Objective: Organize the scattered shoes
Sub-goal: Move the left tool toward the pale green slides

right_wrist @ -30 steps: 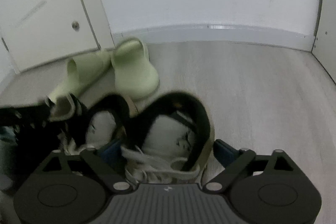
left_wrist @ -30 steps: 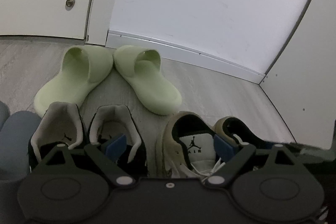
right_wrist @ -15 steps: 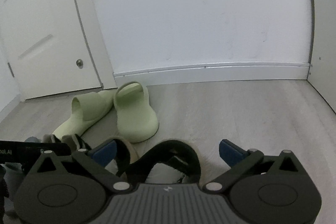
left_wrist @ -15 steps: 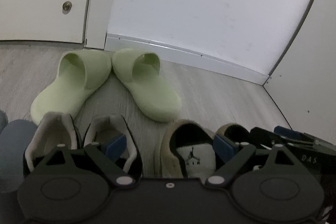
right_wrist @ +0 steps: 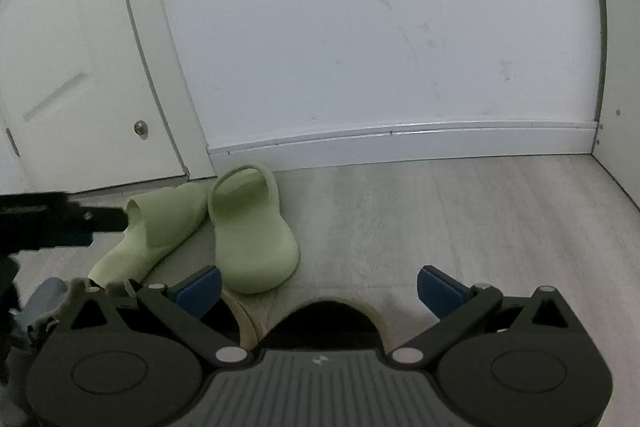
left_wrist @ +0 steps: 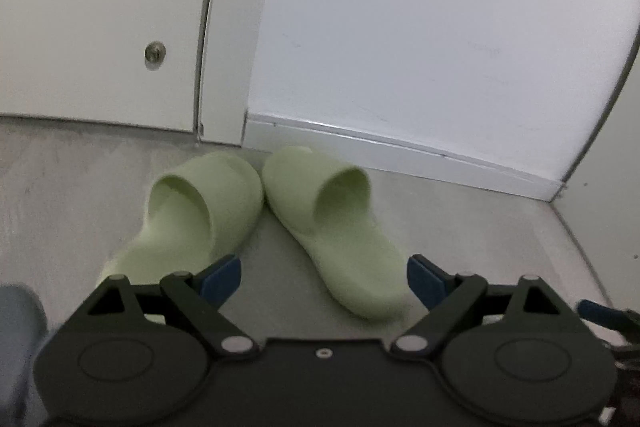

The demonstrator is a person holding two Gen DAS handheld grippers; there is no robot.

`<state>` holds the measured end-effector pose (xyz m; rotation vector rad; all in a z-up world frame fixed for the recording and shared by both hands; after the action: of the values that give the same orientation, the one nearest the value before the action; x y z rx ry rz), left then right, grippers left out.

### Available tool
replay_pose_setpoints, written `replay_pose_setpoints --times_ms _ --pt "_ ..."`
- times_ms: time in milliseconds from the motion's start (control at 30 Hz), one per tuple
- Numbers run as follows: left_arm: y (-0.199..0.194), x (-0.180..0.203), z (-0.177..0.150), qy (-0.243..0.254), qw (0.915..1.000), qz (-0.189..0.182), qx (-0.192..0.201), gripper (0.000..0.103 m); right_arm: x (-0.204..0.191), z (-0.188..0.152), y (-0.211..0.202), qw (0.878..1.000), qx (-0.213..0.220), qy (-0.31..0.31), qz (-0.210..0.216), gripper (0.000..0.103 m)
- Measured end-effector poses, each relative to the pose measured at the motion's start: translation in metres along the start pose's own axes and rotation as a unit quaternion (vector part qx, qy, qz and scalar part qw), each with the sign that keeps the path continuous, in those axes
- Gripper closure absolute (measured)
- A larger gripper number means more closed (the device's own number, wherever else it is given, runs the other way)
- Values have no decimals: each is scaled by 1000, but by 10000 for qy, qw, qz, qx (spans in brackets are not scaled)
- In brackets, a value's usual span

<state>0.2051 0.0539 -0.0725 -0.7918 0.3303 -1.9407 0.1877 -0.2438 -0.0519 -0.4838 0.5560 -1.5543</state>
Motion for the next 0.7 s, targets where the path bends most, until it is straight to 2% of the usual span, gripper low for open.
replay_pose_setpoints --times_ms 67,167,300,400,500,700 --pt "7 -5 4 36 10000 66 -50 13 0 -1 2 10000 7 -45 66 0" --pt "23 -20 12 33 9998 160 -132 18 0 -1 7 9999 2 -126 115 0" --pt "45 -12 16 189 9992 -236 -251 19 0 2 13 9999 -38 -78 139 0" --pt "65 -2 16 443 9979 -275 -396 23 2 4 20 9999 -44 -24 136 0" --pt "101 3 15 559 9959 -186 -687 34 3 6 25 9999 -30 1 116 0" --pt "145 -10 21 536 9932 163 -1020 35 10 9 33 10000 -49 24 35 0"
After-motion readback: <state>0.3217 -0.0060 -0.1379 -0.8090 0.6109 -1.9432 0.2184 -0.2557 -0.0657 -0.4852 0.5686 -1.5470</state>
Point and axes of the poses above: each gripper's, at about its wrist camera, not at the fingertips, and y roughly the way its jaws point, x to its right, z to its top, the point moved 4 cm from there along y, roughly the way its jaws point, and after that the axes turned 15 degrees about -z, right-handed, at the moved point
